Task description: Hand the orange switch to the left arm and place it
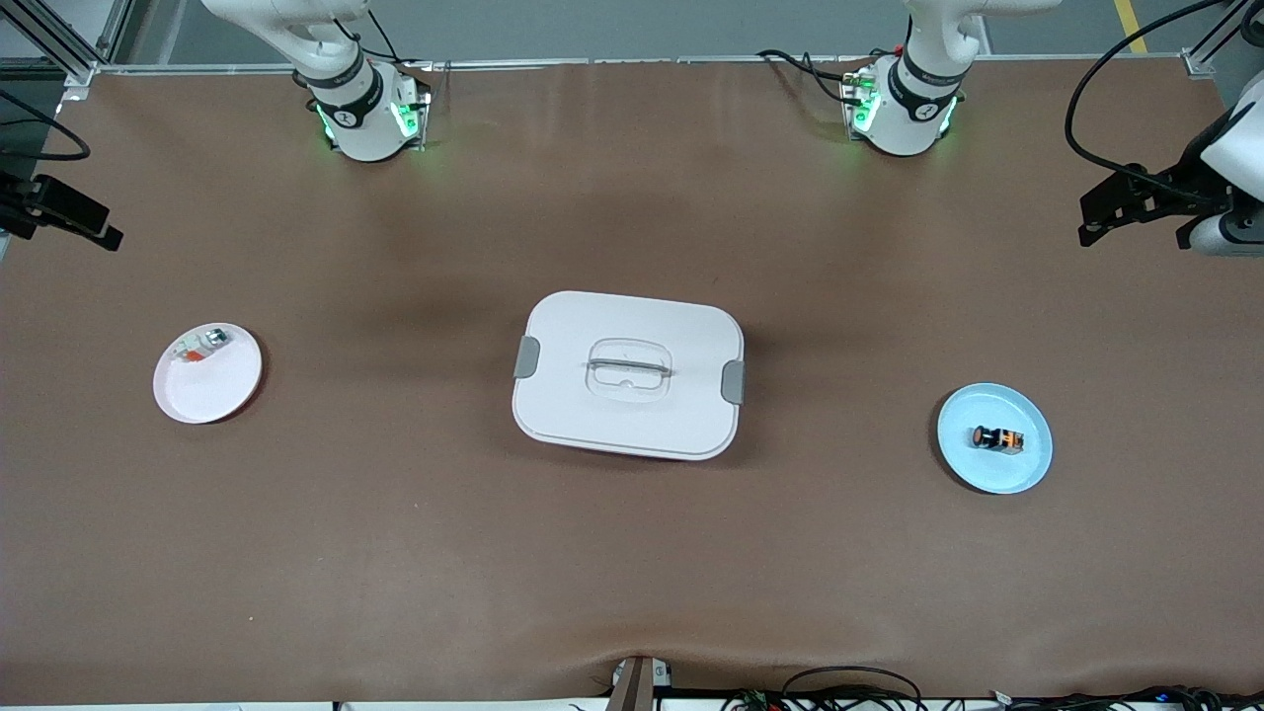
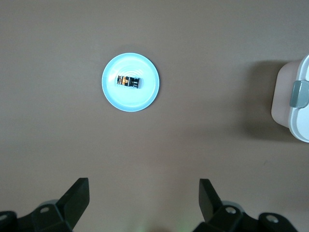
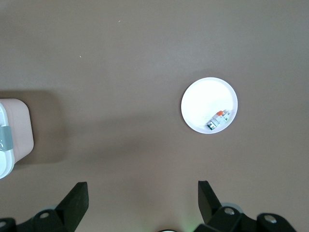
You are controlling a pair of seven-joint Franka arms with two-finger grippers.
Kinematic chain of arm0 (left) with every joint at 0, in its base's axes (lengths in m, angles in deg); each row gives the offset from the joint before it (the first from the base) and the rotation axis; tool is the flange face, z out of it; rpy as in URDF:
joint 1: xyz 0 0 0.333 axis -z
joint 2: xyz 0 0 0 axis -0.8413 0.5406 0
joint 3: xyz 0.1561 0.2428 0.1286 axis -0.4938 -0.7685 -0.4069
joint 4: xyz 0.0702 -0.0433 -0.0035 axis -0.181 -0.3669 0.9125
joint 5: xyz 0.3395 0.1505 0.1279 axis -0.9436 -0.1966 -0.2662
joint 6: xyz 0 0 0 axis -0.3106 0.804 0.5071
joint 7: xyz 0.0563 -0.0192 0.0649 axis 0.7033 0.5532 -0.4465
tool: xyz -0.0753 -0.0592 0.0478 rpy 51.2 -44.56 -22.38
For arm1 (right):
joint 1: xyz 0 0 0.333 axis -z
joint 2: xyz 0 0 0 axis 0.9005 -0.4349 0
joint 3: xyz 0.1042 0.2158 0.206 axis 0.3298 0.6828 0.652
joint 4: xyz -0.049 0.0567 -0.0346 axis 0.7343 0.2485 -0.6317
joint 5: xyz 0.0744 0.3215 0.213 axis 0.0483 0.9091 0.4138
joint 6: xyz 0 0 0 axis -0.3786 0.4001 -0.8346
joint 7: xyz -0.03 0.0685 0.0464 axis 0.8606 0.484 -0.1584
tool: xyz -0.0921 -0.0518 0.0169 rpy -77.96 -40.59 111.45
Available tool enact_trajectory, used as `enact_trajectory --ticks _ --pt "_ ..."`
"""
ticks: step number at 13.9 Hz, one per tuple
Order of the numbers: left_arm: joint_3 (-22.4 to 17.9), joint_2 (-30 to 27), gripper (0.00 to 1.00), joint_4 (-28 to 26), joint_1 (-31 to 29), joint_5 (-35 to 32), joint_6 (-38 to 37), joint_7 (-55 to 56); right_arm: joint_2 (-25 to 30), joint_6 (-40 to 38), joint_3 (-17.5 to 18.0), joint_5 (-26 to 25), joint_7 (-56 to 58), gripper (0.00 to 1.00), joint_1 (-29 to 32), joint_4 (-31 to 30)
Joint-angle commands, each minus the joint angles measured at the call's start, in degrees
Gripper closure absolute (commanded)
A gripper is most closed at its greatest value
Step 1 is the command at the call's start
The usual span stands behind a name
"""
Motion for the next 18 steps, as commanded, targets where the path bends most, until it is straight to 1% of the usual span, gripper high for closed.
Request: enact_trajectory --ticks 1,2,4,7,11,15,18 --pt "4.0 -1.8 0.0 -1.6 -4.4 0.8 -0.2 0.1 2.3 1.4 0.3 0.3 2.4 0.0 0.6 -2.8" --pt "5.9 -1.8 0.0 -1.6 -6.2 0.8 -0.2 0.1 2.6 1.5 0.3 0.3 2.5 0.0 0.7 -3.0" --pt "7.0 -2.3 0.0 -1.6 -6.7 0.7 -0.6 0.2 3.2 1.9 0.3 0.3 2.5 0.0 0.6 -3.7" --pt "7.1 -1.8 0.0 -1.4 -6.8 0.7 -0.6 0.1 4.2 3.1 0.4 0.3 2.5 0.0 0.4 -5.2" --pt "7.1 -1.0 0.0 -0.8 -6.6 0.7 -0.6 0.0 3.9 3.1 0.4 0.3 2.5 0.0 0.5 -5.1" --pt "7.1 -1.1 0.0 -0.4 -6.4 2.6 -0.6 0.1 3.8 3.8 0.2 0.6 2.1 0.0 0.7 -4.9" --pt "7.1 -1.1 0.0 -0.3 -6.5 2.7 -0.7 0.0 3.9 3.9 0.2 1.0 1.3 0.0 0.7 -4.9"
